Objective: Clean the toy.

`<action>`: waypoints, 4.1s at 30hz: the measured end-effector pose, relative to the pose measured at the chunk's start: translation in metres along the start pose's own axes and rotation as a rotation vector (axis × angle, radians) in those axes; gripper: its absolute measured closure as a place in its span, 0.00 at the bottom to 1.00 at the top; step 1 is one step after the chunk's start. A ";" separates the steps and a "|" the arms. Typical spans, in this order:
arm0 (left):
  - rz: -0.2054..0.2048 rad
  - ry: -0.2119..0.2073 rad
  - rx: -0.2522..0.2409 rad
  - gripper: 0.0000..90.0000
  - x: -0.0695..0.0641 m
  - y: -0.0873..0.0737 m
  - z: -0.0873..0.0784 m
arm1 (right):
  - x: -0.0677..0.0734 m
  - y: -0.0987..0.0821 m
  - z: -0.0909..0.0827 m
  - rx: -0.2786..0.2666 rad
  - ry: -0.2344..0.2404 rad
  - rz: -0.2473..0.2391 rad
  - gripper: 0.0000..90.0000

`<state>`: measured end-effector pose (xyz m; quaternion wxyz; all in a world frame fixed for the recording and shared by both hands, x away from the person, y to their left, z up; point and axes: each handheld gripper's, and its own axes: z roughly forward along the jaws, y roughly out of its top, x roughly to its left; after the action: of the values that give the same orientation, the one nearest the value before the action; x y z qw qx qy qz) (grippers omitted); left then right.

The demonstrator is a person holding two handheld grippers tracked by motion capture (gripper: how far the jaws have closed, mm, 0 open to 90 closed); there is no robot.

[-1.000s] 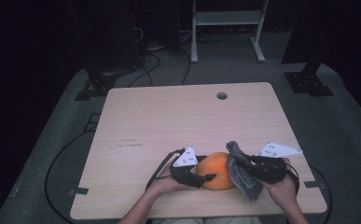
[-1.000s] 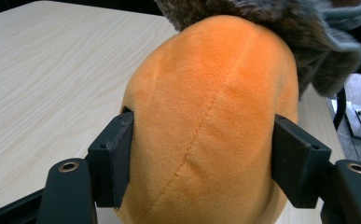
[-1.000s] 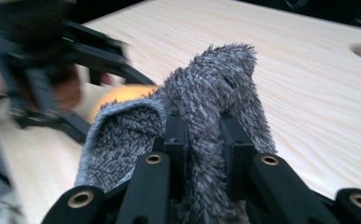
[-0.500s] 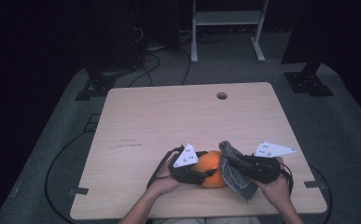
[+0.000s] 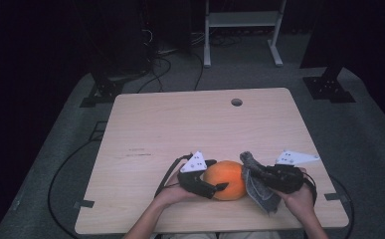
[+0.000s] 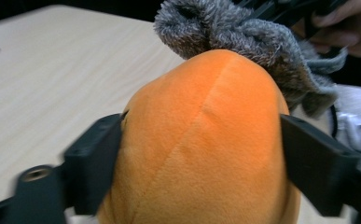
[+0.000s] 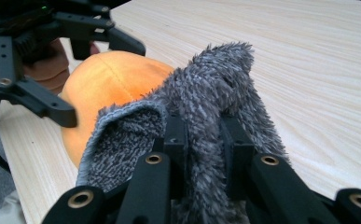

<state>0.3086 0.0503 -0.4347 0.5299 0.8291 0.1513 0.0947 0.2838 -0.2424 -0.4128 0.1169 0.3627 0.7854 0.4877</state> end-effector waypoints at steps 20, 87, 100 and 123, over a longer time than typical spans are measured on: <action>0.013 0.088 0.005 0.25 -0.018 0.006 0.013 | 0.006 0.005 -0.006 -0.002 -0.076 -0.030 0.85; -0.011 -0.061 0.012 0.23 -0.002 -0.004 0.000 | 0.015 0.013 0.002 -0.016 0.037 -0.066 0.86; -0.173 -0.024 -0.024 0.33 0.007 -0.005 0.001 | 0.032 0.019 0.003 -0.076 0.006 -0.152 0.86; -0.106 0.005 -0.010 0.30 0.002 -0.002 0.005 | 0.017 0.008 0.002 -0.123 -0.079 -0.063 0.85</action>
<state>0.3116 0.0477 -0.4388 0.5377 0.8171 0.1959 0.0692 0.2769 -0.2273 -0.4044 0.1852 0.3492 0.7598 0.5163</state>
